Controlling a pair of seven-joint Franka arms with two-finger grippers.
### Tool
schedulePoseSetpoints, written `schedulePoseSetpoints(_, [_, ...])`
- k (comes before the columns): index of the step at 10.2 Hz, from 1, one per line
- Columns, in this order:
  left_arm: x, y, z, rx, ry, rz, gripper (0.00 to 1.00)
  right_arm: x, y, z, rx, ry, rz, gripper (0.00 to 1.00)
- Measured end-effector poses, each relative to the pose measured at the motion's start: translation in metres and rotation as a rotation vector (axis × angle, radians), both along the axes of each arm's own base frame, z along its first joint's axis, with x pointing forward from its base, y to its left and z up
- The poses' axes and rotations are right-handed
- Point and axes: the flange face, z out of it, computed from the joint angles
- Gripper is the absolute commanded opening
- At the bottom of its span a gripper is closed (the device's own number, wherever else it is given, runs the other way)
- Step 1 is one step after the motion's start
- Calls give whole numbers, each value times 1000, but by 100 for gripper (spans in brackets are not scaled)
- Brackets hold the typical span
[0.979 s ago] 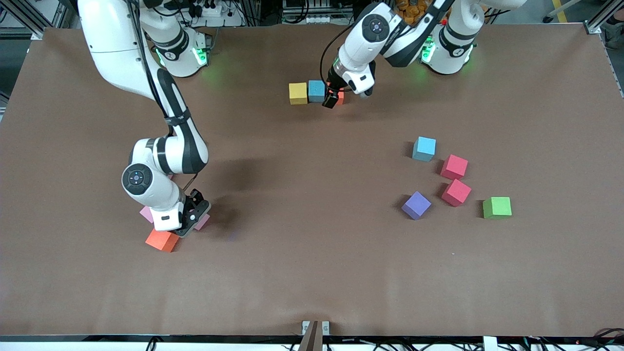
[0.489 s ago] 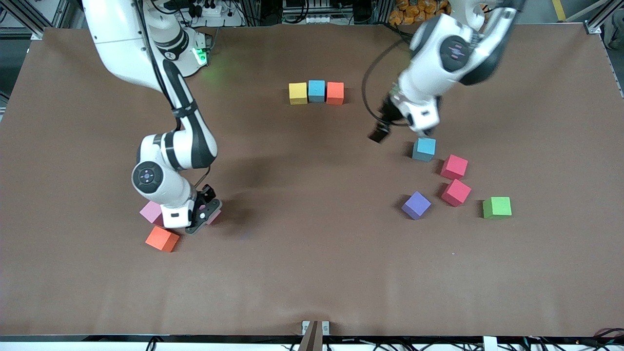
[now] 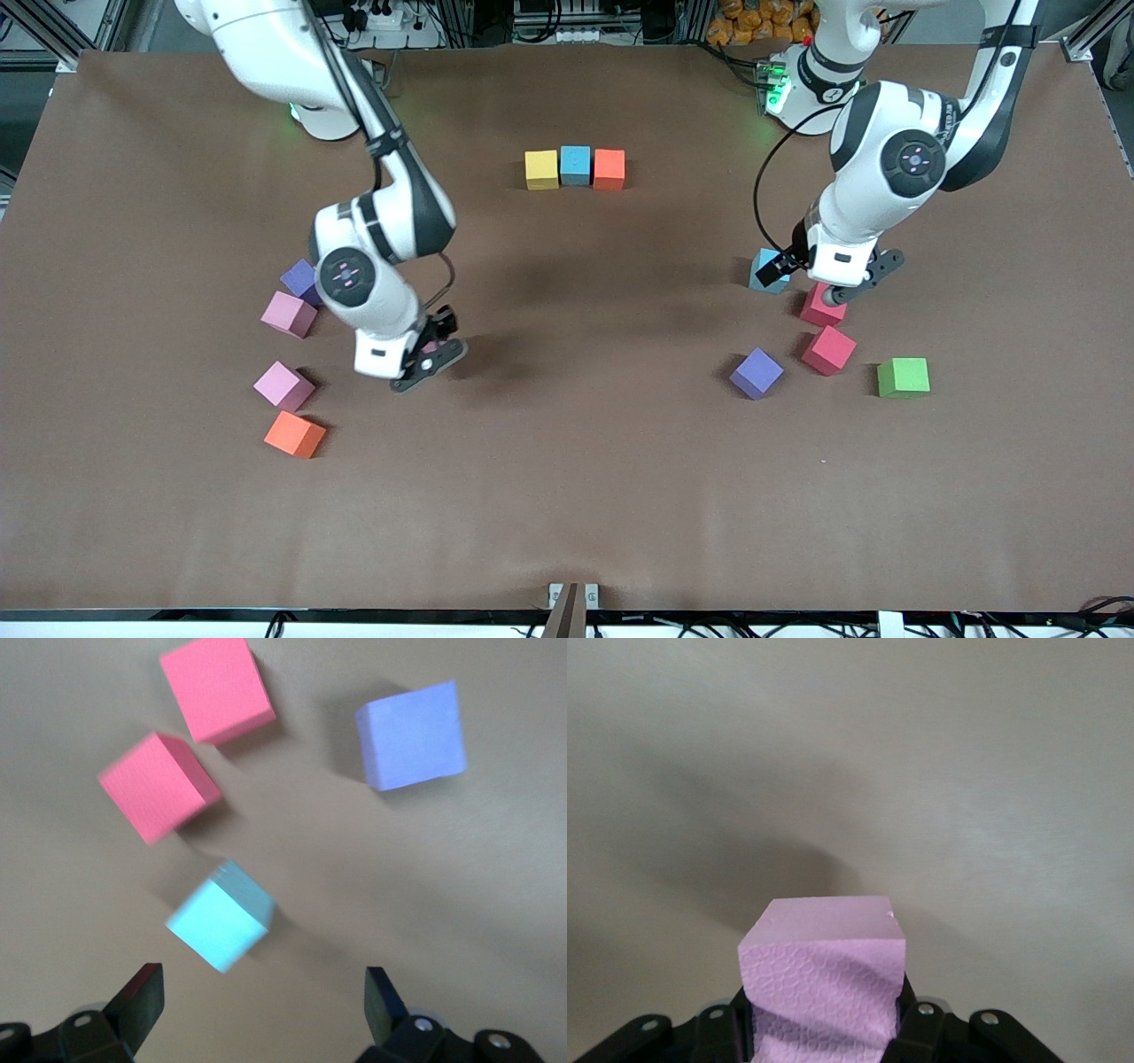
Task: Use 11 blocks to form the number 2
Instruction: 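Place pink beside orange with the right gripper while the left gripper grasps cyan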
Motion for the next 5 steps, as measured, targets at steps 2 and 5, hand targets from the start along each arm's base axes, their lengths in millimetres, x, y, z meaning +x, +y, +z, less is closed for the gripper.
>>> schedulePoseSetpoints(2, [0,20,-9,6,20,-248,100,-37,59,2,-7,5,-107,23])
schedulePoseSetpoints(5, [-7,40,-28,-24,22,-488,100,-91,127,1,-19,9,-290,23])
